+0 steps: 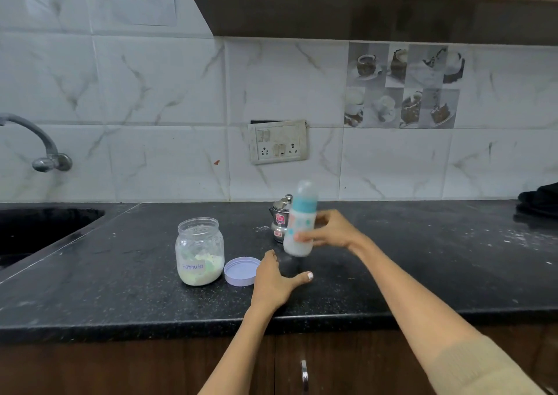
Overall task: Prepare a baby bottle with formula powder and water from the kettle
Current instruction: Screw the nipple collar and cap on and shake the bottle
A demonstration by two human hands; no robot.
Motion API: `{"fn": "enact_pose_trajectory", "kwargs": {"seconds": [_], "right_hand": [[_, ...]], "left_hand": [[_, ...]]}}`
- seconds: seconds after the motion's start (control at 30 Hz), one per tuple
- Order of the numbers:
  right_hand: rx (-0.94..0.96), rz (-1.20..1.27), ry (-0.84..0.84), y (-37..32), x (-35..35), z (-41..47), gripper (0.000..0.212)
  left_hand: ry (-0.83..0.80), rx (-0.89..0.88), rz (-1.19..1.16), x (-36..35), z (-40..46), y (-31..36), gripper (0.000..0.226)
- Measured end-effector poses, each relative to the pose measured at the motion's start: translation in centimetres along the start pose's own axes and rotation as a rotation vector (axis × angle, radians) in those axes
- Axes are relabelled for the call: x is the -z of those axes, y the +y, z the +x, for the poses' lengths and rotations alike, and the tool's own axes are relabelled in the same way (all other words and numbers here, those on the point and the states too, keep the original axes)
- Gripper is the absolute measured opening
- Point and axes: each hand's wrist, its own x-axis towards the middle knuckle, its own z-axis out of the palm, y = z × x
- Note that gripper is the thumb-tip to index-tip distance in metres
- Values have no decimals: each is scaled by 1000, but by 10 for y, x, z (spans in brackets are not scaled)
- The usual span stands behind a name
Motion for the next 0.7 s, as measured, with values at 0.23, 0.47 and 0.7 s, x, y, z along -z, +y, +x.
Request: {"fn": "enact_pose_trajectory", "kwargs": {"seconds": [0.23, 0.47, 0.7], "right_hand": [[-35, -12, -64, 0, 2, -3, 41], [-45, -45, -79, 17, -8, -5, 43], [-49, 13, -72, 16, -10, -5, 38]], "left_hand": [[-11, 11, 13, 1, -3, 1, 86], [-17, -5, 26, 0, -3, 1, 80], [-25, -9, 35, 1, -3, 1, 78]]}}
